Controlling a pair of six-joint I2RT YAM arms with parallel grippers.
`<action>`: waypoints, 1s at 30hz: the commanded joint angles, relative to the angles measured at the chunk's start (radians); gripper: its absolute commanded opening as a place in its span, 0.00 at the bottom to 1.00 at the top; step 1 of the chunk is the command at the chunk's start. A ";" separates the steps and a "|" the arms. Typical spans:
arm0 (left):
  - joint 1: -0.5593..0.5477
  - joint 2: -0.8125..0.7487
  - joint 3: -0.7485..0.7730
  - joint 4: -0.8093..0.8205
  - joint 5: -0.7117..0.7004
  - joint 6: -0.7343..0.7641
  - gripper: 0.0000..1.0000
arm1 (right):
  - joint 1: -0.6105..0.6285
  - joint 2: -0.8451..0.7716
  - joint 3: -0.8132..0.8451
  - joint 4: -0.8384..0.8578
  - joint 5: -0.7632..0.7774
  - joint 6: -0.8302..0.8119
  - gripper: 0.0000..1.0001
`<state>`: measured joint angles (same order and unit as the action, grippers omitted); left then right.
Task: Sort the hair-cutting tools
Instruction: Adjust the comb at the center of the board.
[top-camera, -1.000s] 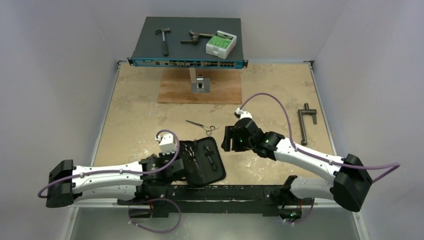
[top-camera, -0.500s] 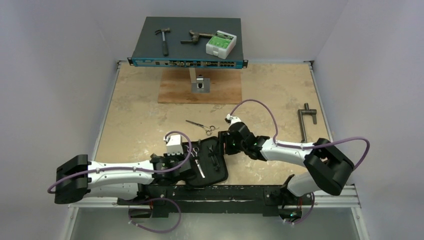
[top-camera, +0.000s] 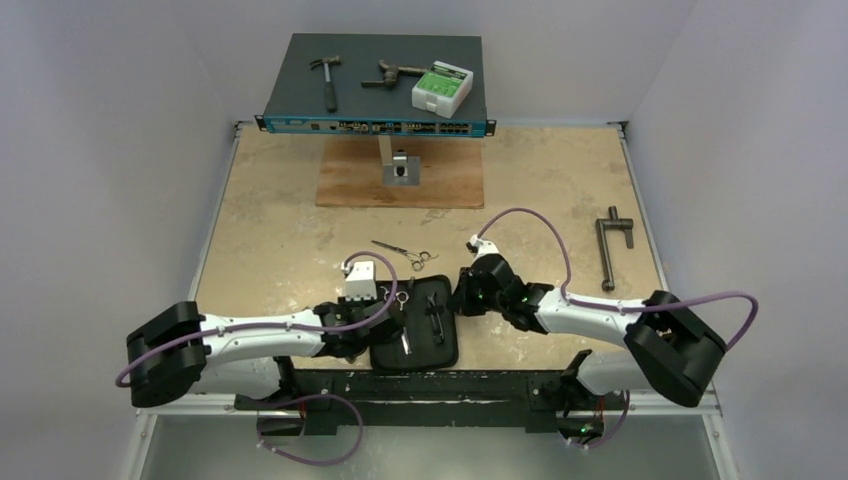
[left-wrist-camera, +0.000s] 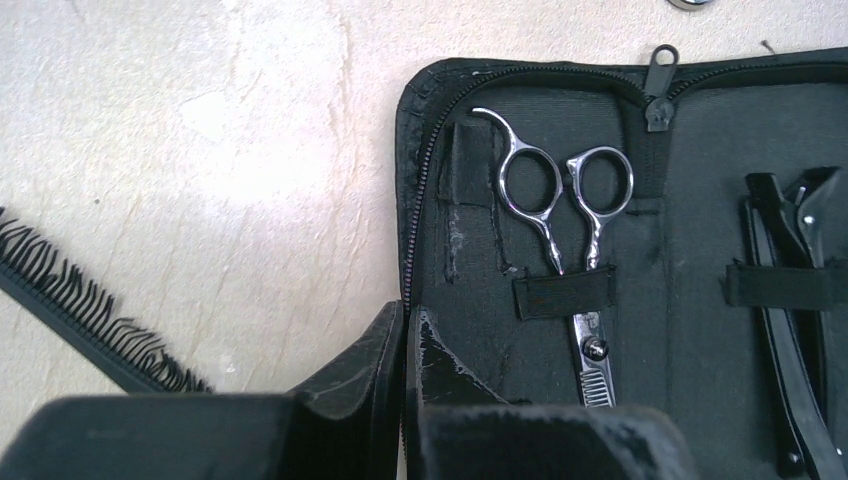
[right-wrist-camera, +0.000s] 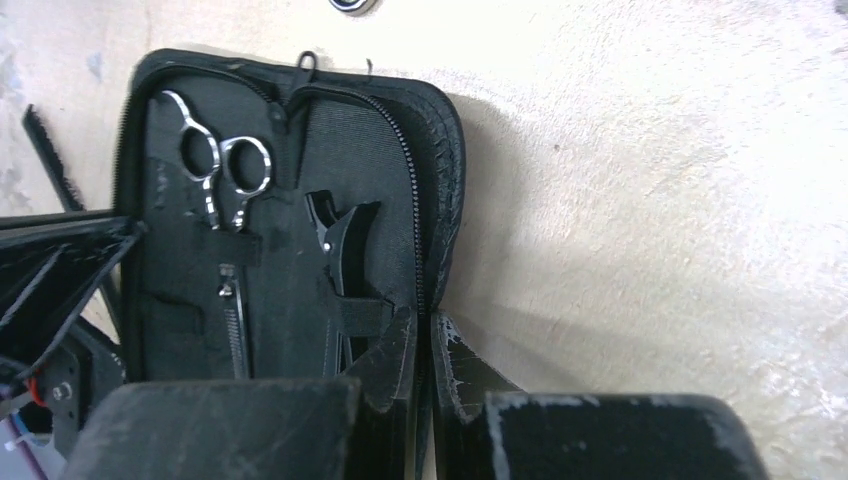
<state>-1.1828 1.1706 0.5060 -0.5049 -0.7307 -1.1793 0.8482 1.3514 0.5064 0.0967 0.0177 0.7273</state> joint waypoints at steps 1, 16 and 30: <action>0.032 0.066 0.072 0.151 0.053 0.113 0.00 | -0.002 -0.094 -0.044 -0.024 0.037 0.028 0.00; 0.065 0.218 0.257 0.209 0.120 0.243 0.40 | -0.012 -0.317 -0.114 -0.193 0.151 0.113 0.00; 0.294 0.169 0.401 0.035 0.167 0.078 0.68 | -0.012 -0.414 -0.059 -0.280 0.175 0.072 0.57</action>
<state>-0.9997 1.2537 0.8162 -0.4561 -0.6277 -1.0203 0.8310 0.9592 0.4072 -0.1757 0.1513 0.8188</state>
